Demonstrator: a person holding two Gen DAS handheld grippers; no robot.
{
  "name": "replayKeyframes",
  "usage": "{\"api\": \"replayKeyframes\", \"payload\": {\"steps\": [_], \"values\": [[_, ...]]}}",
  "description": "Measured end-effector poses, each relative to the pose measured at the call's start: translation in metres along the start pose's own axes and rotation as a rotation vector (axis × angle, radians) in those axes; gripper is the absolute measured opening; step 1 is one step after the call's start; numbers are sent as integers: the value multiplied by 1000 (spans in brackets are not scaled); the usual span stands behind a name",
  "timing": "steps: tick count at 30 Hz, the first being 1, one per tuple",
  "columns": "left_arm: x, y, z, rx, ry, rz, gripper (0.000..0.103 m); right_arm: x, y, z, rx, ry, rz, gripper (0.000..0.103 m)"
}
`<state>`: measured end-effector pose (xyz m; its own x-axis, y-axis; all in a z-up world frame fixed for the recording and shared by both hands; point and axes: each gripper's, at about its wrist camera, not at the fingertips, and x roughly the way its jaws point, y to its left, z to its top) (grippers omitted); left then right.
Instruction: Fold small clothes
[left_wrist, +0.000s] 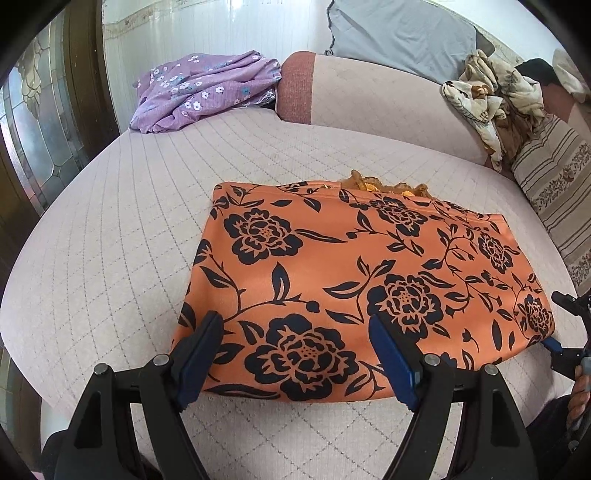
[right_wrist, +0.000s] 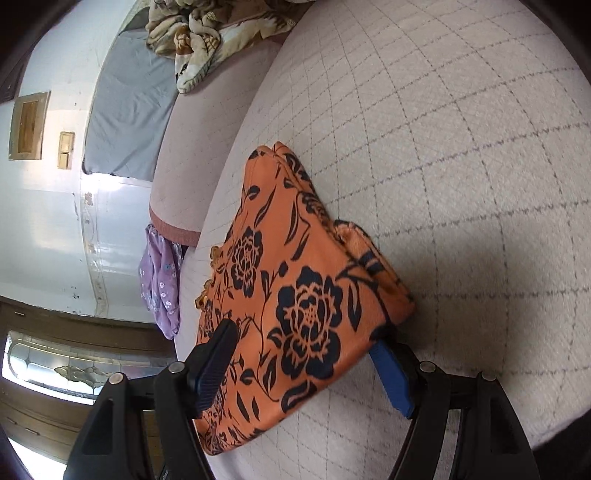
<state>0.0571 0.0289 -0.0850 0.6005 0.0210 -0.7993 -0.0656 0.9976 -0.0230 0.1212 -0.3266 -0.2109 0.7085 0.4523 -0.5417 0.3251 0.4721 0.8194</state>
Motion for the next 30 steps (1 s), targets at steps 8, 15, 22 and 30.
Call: {"api": "replayKeyframes", "payload": {"steps": [8, 15, 22, 30], "values": [[19, -9, 1, 13, 44, 21, 81, 3, 15, 0, -113, -12, -77, 67], [41, -23, 6, 29, 82, 30, 81, 11, 14, 2, -139, 2, -105, 59], [55, -36, 9, 50, 102, 26, 81, 11, 14, 5, -129, -31, -109, 64], [62, -36, 9, 40, 132, 27, 83, 17, 14, 11, -154, -38, -140, 40]]}}
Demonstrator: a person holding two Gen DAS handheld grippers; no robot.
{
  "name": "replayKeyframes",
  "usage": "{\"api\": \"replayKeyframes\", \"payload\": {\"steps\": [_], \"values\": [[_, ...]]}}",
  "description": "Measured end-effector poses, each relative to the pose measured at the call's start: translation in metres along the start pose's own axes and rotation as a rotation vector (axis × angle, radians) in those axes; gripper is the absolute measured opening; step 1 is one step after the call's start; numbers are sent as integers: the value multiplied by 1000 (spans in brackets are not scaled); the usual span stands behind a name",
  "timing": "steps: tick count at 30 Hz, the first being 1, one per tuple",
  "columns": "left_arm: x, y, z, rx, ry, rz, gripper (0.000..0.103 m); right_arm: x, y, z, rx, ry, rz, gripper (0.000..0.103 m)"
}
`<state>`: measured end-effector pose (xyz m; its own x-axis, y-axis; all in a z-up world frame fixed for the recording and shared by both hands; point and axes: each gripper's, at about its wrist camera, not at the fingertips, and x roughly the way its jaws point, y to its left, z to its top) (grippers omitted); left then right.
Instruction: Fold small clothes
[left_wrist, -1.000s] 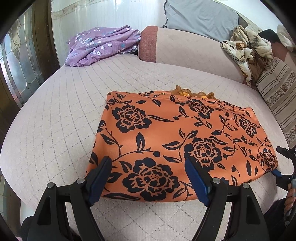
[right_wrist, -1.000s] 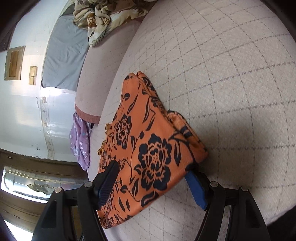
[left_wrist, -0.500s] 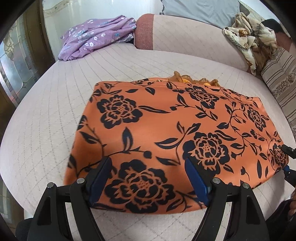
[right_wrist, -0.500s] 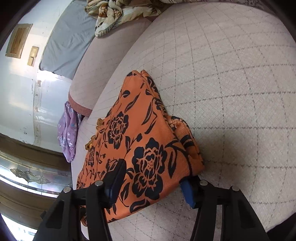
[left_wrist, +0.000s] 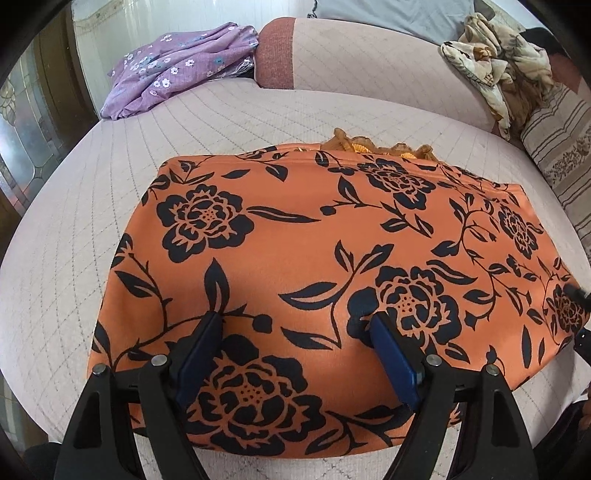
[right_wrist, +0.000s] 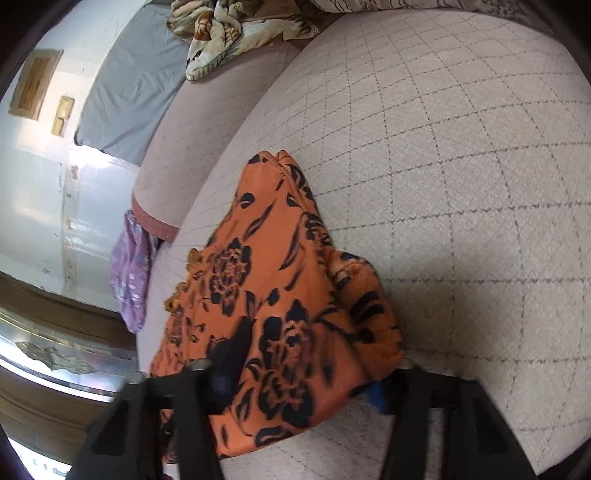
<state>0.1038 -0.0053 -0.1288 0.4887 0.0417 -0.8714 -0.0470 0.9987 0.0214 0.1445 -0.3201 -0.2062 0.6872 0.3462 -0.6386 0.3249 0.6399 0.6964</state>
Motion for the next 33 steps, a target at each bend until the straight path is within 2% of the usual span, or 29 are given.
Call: {"api": "replayKeyframes", "payload": {"steps": [5, 7, 8, 12, 14, 15, 16, 18, 20, 22, 24, 26, 29, 32, 33], "values": [[-3, 1, 2, -7, 1, -8, 82, -3, 0, 1, -9, 1, -14, 41], [-7, 0, 5, -13, -13, -11, 83, -3, 2, 1, -17, -1, -9, 60], [-10, -1, 7, -15, -27, -12, 83, -3, 4, 1, -25, -4, 1, 63], [-16, -8, 10, -8, -65, -51, 85, 0, 8, 0, -53, -7, -15, 63], [9, -18, 6, 53, 32, 11, 85, 3, 10, 0, -76, -3, -47, 41], [17, -22, 2, 80, 27, 30, 91, 5, 10, 1, -82, 4, -60, 22], [16, -24, 0, 100, -13, 49, 92, 7, 10, 2, -86, 17, -65, 16], [16, -23, 3, 88, -2, 43, 92, 8, 16, 4, -117, 27, -86, 12], [14, -16, 8, 65, 18, 4, 92, -2, 39, 4, -201, -6, -105, 11], [9, -7, 12, 44, 20, -27, 92, -13, 72, 4, -279, -44, -88, 10], [-3, 7, 13, -10, -5, -38, 92, -24, 117, 1, -367, -81, -40, 10], [-22, 34, 17, -95, -65, -49, 92, -31, 167, -9, -458, -111, 19, 10], [-46, 78, 17, -207, -128, -40, 92, -32, 237, -42, -602, -126, 118, 10], [-65, 128, 8, -331, -187, 3, 92, -8, 290, -101, -761, -57, 206, 10], [-68, 142, 5, -365, -201, 21, 92, 2, 298, -117, -799, -30, 210, 10]]}}
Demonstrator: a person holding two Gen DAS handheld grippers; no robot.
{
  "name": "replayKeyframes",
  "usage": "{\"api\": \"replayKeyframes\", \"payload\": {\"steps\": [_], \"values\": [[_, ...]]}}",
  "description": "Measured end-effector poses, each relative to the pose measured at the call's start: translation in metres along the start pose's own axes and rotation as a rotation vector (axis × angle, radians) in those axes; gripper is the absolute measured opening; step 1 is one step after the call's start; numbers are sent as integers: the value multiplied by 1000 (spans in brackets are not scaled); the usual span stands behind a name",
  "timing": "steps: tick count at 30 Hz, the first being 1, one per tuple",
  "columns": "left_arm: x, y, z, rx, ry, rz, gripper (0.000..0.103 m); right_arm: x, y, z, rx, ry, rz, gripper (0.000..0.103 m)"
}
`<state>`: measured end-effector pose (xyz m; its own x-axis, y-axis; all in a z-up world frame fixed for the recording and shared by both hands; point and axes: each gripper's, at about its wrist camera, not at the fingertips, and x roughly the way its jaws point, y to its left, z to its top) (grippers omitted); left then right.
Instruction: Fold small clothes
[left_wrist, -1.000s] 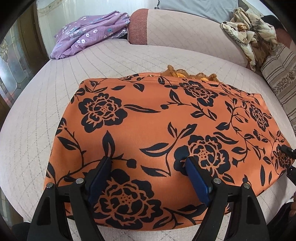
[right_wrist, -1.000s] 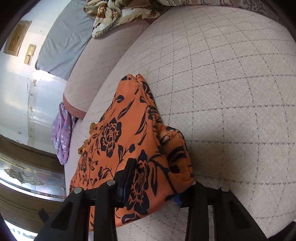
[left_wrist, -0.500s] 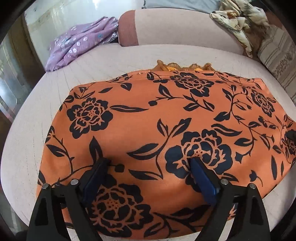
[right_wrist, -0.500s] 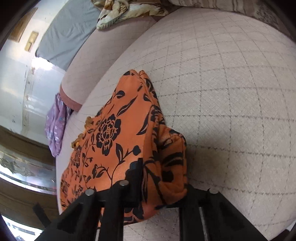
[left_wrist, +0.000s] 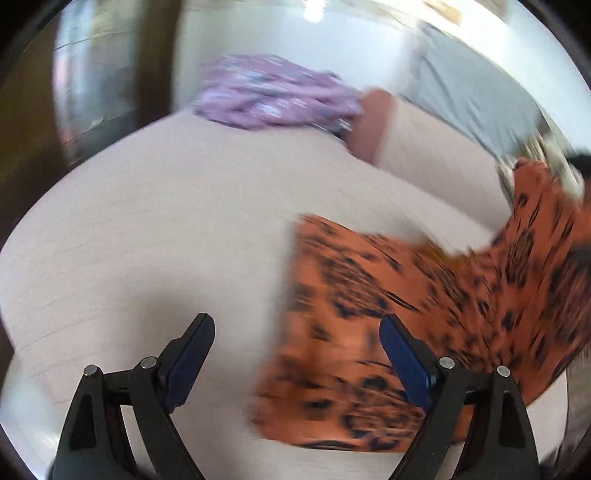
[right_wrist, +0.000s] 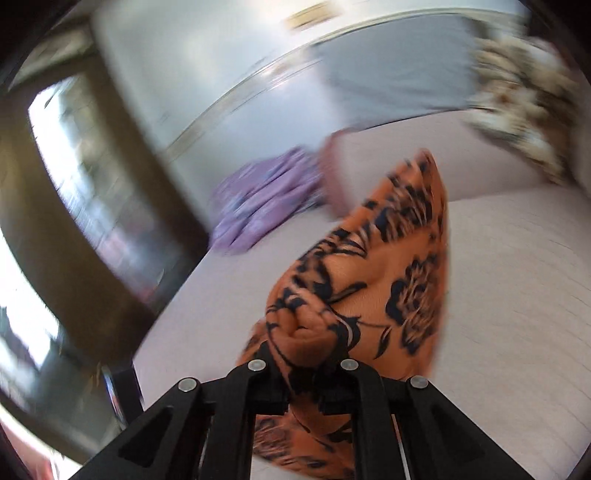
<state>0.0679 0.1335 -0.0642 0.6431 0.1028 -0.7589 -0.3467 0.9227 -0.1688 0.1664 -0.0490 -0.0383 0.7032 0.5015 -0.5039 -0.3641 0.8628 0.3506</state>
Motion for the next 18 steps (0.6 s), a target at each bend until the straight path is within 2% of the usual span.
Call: {"api": "replayKeyframes", "payload": {"steps": [3, 5, 6, 8, 12, 15, 18], "values": [[0, 36, 6, -108, 2, 43, 92, 69, 25, -45, -40, 181, 32, 10], [6, 52, 6, -171, 34, 60, 91, 127, 12, -86, 10, 374, 13, 10], [8, 59, 6, -211, 51, 52, 90, 145, 0, -103, 66, 441, 19, 10], [8, 65, 7, -250, 50, 20, 90, 141, -2, -101, 98, 407, 28, 9], [12, 58, 8, -245, 55, -17, 90, 123, 13, -64, 67, 347, 54, 9], [10, 56, 9, -217, 43, -28, 90, 106, 23, -20, 128, 251, 118, 9], [4, 66, 10, -254, 34, -40, 90, 84, 44, 28, 141, 132, 179, 9]]}}
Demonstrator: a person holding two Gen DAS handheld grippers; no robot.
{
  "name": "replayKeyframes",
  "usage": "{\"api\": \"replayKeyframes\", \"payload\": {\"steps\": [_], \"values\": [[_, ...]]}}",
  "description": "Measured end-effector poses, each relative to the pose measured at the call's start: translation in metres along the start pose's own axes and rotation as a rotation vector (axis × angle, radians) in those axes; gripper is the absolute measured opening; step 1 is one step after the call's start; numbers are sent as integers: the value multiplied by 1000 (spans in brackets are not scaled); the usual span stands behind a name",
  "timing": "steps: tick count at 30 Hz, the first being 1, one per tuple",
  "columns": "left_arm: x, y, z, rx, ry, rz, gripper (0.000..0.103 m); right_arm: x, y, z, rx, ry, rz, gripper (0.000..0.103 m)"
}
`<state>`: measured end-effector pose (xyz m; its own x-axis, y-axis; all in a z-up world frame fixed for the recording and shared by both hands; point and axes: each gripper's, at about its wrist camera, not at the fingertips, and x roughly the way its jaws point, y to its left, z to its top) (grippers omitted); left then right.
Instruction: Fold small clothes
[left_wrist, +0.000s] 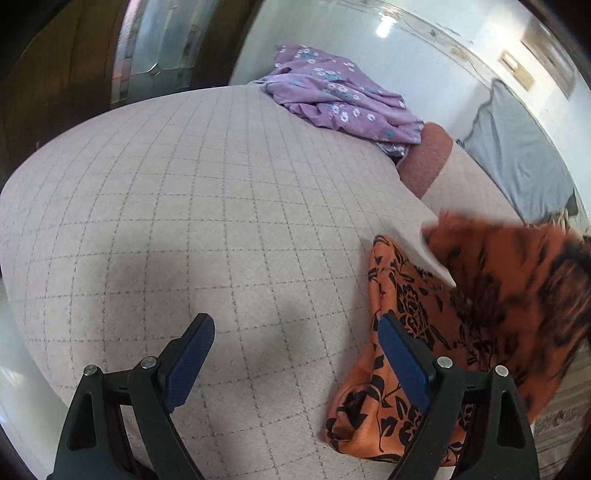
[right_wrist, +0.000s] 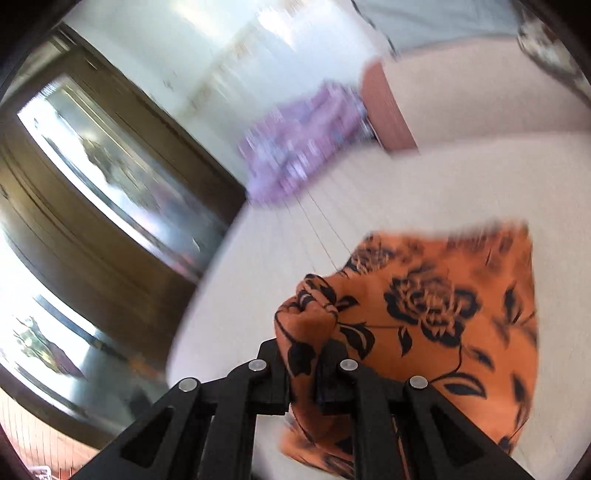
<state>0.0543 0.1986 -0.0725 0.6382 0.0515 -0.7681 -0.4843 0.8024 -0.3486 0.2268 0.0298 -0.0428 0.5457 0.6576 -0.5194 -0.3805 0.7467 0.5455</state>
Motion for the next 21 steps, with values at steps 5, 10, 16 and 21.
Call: {"api": "replayKeyframes", "payload": {"steps": [5, 10, 16, 21], "values": [[-3, 13, 2, -82, 12, -21, 90, 13, 53, -24, -131, 16, -11, 9], [-6, 17, 0, -89, 7, -23, 90, 94, 27, -121, -218, 310, -163, 10], [-3, 14, 0, -93, 14, -18, 90, 72, 29, -110, -204, 217, -122, 9], [-3, 11, 1, -87, 5, -8, 90, 65, 35, -115, -225, 227, -87, 10]]}}
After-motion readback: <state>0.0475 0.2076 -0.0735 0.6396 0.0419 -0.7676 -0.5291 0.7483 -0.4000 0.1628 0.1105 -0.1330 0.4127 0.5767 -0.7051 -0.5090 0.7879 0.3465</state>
